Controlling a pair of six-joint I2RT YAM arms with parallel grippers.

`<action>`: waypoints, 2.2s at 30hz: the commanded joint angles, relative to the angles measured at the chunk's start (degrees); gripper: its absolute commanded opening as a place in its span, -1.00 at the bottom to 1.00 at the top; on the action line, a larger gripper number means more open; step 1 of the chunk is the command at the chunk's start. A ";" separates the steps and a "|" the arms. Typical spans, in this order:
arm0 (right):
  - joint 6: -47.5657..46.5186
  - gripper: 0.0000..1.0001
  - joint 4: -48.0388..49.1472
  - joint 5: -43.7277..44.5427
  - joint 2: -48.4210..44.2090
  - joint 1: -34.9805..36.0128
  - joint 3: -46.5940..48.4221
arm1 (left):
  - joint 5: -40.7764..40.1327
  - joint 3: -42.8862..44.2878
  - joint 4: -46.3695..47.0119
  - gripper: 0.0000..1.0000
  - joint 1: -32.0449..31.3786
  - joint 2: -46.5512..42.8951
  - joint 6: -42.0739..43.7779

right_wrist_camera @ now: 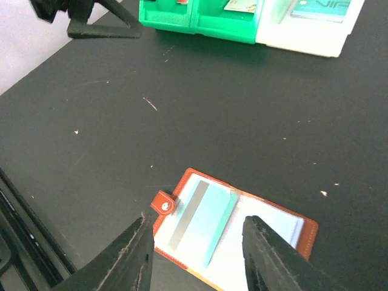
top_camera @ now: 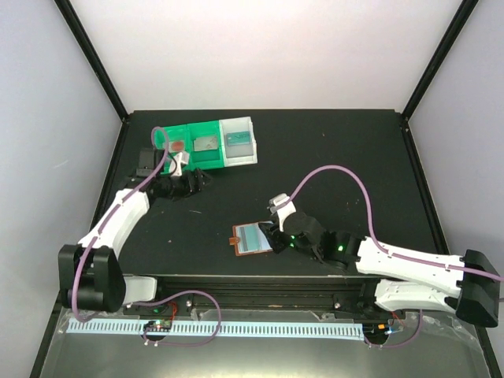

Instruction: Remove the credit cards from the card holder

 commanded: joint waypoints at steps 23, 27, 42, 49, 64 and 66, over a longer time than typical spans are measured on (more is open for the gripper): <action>7.38 -0.38 5.85 -19.06 27.53 -7.17 4.19 | 7.38 -23.47 19.10 0.50 -12.42 -7.94 -3.90; 7.23 -0.43 5.94 -19.08 29.18 -7.59 4.35 | 7.75 -25.02 22.22 0.47 -12.86 -6.98 -6.27; 7.29 -0.56 6.90 -19.48 32.97 -8.55 4.19 | 10.40 -26.14 28.62 0.44 -13.90 -2.97 -11.47; 7.88 -0.77 8.38 -19.94 33.48 -9.23 2.71 | 11.29 -26.38 31.45 0.46 -14.89 -0.80 -13.76; 9.81 -0.98 14.06 -25.13 34.21 -12.49 -1.56 | 13.85 -27.08 41.12 0.60 -16.60 4.23 -18.63; 9.91 -0.98 14.46 -25.67 34.34 -12.75 -1.83 | 13.98 -27.13 42.28 0.61 -16.94 5.00 -19.16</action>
